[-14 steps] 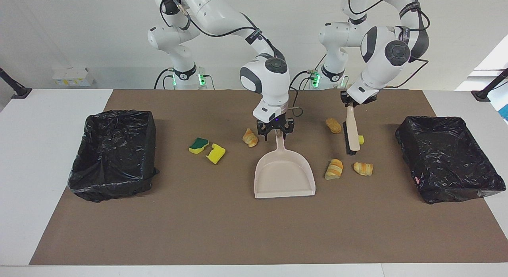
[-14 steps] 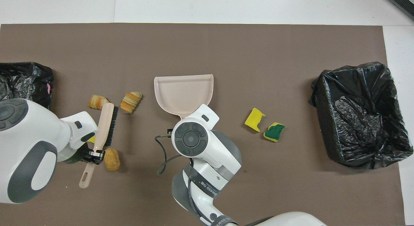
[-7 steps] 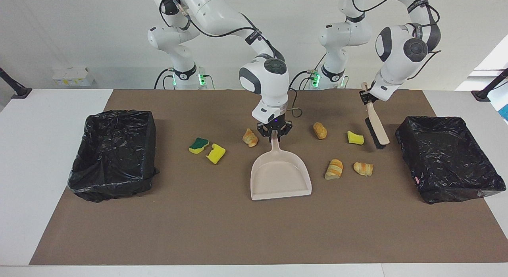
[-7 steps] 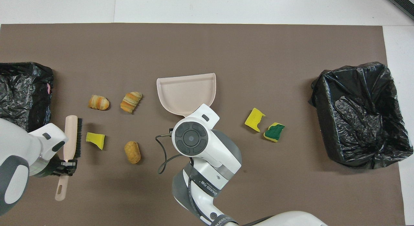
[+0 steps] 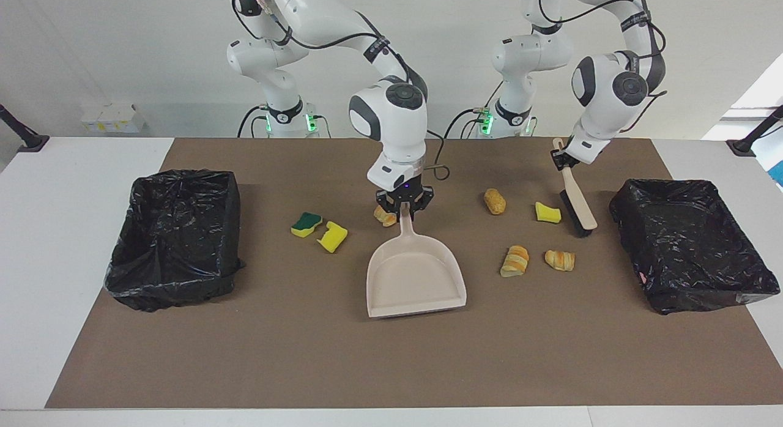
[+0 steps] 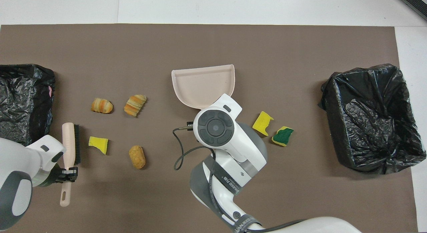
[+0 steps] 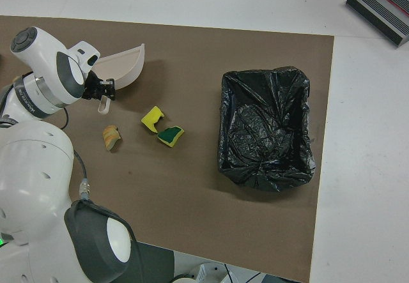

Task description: Sweep and dump trash in bin

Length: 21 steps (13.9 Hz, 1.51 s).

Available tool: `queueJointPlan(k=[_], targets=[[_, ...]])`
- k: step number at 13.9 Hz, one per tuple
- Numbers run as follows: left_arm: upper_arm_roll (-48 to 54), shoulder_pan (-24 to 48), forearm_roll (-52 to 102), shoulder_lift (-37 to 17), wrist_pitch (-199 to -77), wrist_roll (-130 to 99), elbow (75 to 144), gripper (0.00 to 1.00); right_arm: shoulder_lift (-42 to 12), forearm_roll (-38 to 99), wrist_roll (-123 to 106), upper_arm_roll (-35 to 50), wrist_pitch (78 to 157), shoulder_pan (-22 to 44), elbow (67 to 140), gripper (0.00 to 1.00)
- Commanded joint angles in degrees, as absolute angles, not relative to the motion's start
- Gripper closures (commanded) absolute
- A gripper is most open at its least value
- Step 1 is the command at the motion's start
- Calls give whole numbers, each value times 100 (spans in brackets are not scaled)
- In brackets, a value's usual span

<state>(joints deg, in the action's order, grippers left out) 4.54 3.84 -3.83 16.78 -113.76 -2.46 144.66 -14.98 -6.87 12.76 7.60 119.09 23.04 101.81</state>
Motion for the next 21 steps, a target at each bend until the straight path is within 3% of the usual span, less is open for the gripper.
queueJointPlan(k=[1,4,7,10,14,17,21], targets=[[396,965,-414,1740,-11373,-17,14485,100,-1424,-711,31,809,11655,2049,10222,100],[378,1055,-413,1434,-11303,-9,14056,100,-1406,-773,-1804,809,11584,1715,10301,100],[334,635,-439,1126,-10916,446,13326,100,-1389,-1525,-3310,808,11540,1670,10327,100],[325,29,-492,792,-11887,1209,13157,100,-1187,-1495,-3700,826,11409,1757,10643,100],[334,-149,-964,-340,-12279,1687,12149,100,-1239,-1582,-4479,826,11399,1749,10591,100],[334,-403,-1257,-729,-12349,3070,11673,100,-1335,-1503,-4956,835,11460,1741,10485,100],[343,-405,-1239,-949,-12384,3779,11724,100,-1625,-1520,-5341,870,11899,1802,10450,100]])
